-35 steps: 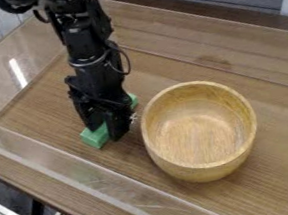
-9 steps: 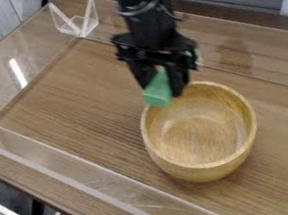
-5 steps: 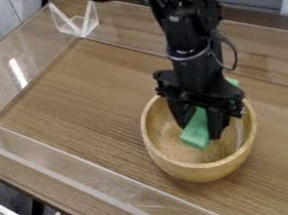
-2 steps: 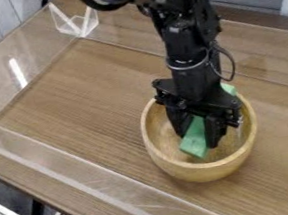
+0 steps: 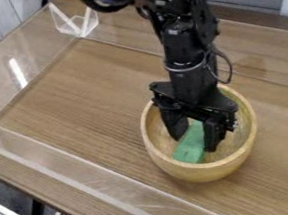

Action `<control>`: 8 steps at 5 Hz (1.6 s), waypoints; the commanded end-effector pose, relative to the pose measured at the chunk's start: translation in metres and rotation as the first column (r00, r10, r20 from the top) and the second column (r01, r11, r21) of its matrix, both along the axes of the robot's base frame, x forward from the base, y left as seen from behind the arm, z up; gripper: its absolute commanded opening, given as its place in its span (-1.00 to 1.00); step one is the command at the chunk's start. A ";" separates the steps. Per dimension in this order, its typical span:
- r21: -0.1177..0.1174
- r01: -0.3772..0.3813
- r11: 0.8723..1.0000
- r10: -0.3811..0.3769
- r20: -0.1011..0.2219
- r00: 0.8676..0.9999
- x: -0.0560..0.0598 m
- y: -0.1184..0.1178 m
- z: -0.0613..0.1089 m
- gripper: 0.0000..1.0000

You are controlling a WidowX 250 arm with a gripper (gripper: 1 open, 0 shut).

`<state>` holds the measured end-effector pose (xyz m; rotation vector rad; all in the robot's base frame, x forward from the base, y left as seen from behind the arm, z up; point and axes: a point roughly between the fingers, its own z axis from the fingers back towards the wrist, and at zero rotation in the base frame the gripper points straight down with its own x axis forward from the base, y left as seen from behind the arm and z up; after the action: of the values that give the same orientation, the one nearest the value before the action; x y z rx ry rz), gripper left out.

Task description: Put the green block in the brown bowl

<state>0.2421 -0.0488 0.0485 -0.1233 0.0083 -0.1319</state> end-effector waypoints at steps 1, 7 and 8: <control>-0.008 -0.016 1.000 0.016 0.060 0.998 0.010 0.005 0.022 1.00; 0.021 -0.168 0.986 0.159 0.218 0.963 0.033 0.089 0.130 1.00; 0.038 -0.215 0.976 0.201 0.229 0.952 0.033 0.127 0.137 1.00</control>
<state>0.2694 0.0768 0.1697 -0.0635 -0.1721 0.0788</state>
